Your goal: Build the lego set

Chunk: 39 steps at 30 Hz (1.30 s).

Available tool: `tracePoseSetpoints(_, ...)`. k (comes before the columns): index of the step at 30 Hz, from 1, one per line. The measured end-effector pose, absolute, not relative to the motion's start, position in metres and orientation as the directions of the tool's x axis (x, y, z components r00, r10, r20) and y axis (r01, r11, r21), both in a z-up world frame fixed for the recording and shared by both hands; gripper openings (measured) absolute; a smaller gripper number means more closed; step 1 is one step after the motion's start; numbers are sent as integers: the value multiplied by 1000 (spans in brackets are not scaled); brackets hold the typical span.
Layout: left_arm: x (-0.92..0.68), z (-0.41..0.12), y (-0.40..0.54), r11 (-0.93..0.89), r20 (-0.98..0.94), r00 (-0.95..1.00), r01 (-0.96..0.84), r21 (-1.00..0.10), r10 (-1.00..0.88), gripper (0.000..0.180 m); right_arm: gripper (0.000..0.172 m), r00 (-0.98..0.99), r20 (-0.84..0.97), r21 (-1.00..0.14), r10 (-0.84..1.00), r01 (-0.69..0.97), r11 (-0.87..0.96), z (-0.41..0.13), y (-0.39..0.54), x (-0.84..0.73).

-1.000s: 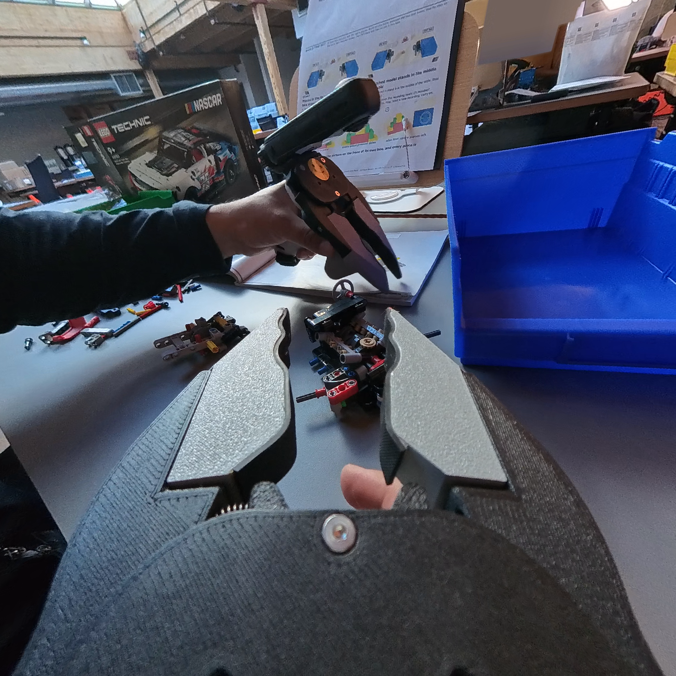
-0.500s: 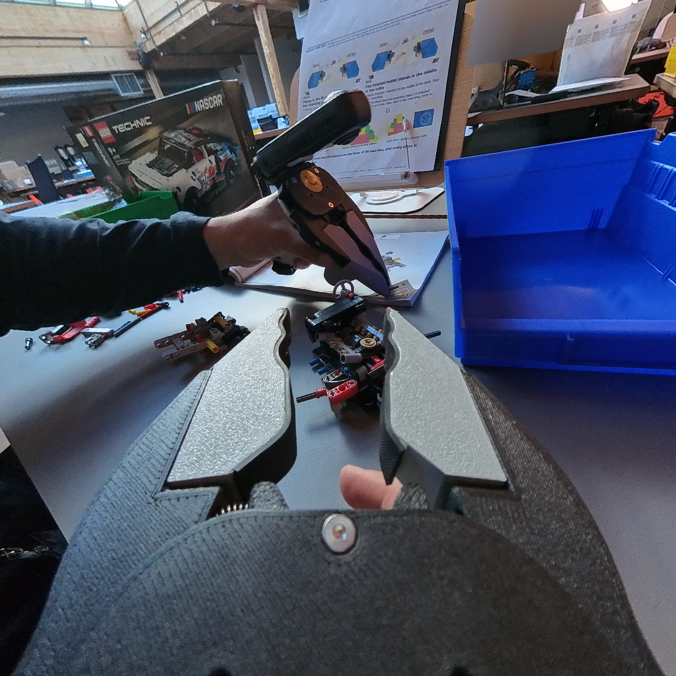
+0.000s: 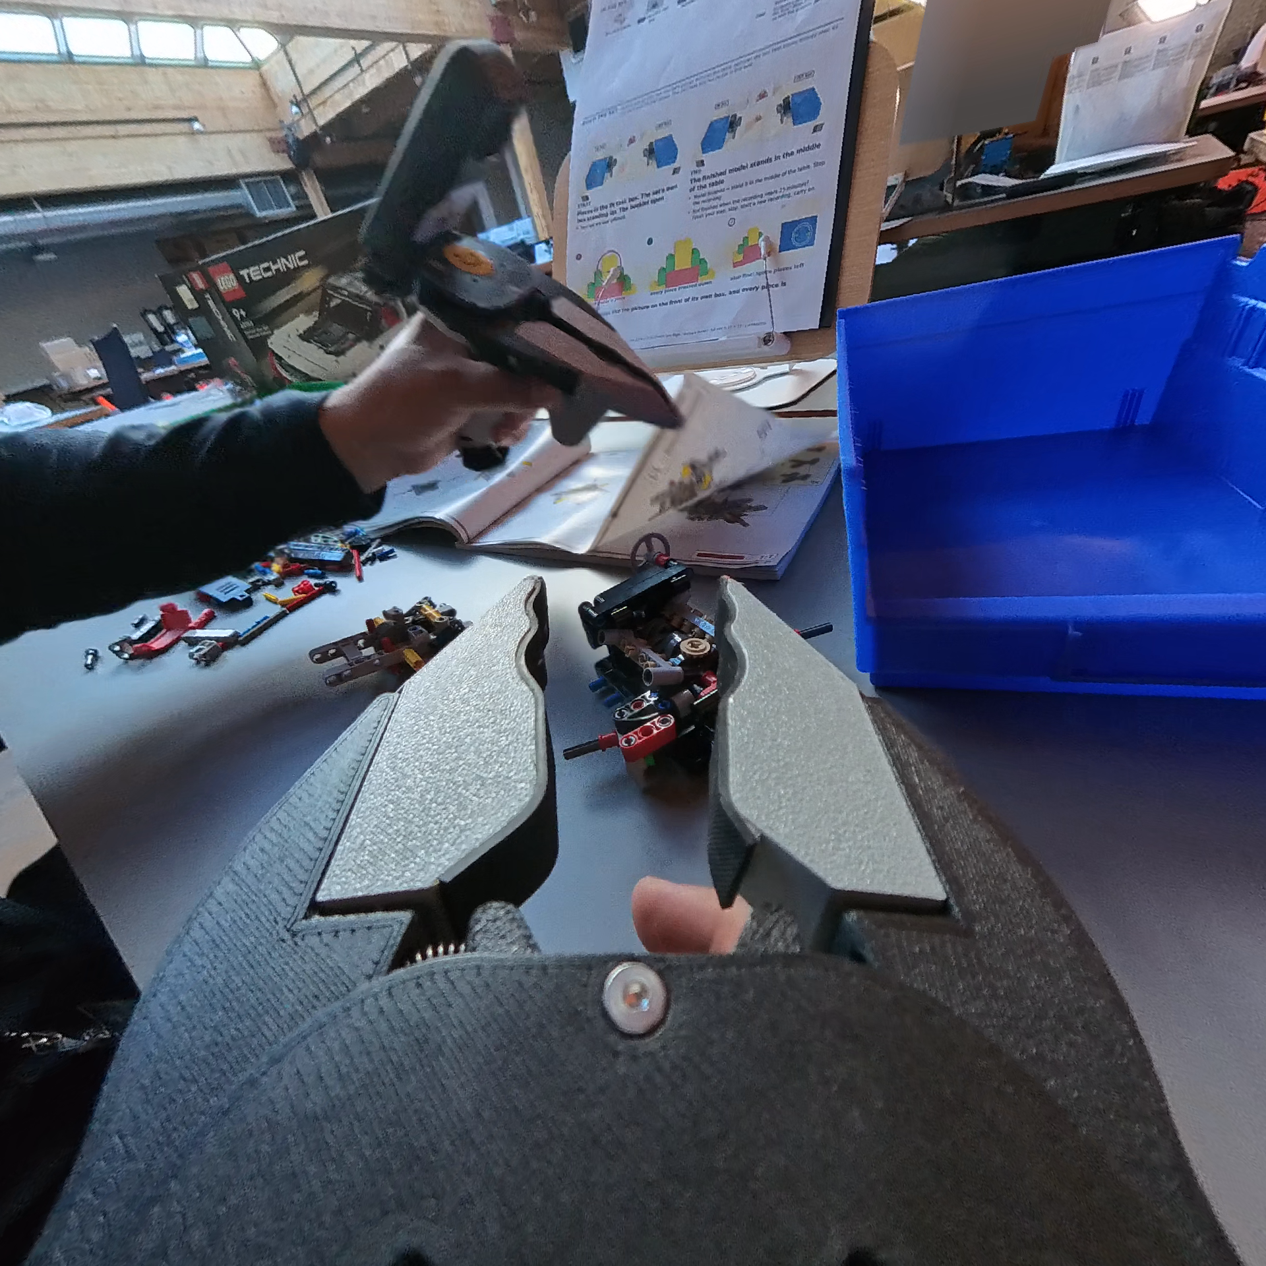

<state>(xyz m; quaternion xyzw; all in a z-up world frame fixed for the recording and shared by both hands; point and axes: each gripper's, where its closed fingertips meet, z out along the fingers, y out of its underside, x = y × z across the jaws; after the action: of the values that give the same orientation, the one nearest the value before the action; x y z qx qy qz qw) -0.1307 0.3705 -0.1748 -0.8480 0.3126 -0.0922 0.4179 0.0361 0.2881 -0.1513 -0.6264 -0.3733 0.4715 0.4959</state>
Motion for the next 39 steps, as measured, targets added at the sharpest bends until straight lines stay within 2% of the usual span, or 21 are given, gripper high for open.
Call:
tracePoseSetpoints(5,-185,-129,326,-421,-115,882,-328,-846,-457,0,46,266,-231,-971,936,-1,-240,-152,288,36)
tracePoseSetpoints(9,-236,-116,273,-419,-69,950,-198,-886,-304,0,46,268,-212,-974,940,16,-225,-153,286,34)
tracePoseSetpoints(15,-308,-140,190,-453,120,991,78,-888,-64,0,48,252,-143,-985,957,55,-162,-154,277,29)
tracePoseSetpoints(19,-329,-164,148,-461,281,960,256,-849,16,0,49,252,-73,-992,965,82,-97,-155,271,26)
tracePoseSetpoints(25,-381,-183,98,-478,205,961,271,-835,187,0,50,274,16,-993,962,118,-17,-157,266,24)
tracePoseSetpoints(34,-423,-175,28,-487,157,944,288,-825,291,29,45,322,13,-994,947,105,-22,-155,270,24)
tracePoseSetpoints(37,-407,-162,26,-514,70,973,176,-840,218,29,44,279,-71,-996,958,33,-83,-141,263,14)
tracePoseSetpoints(39,-356,-150,38,-530,25,1000,18,-848,-5,13,44,230,-101,-995,968,3,-104,-124,257,0)
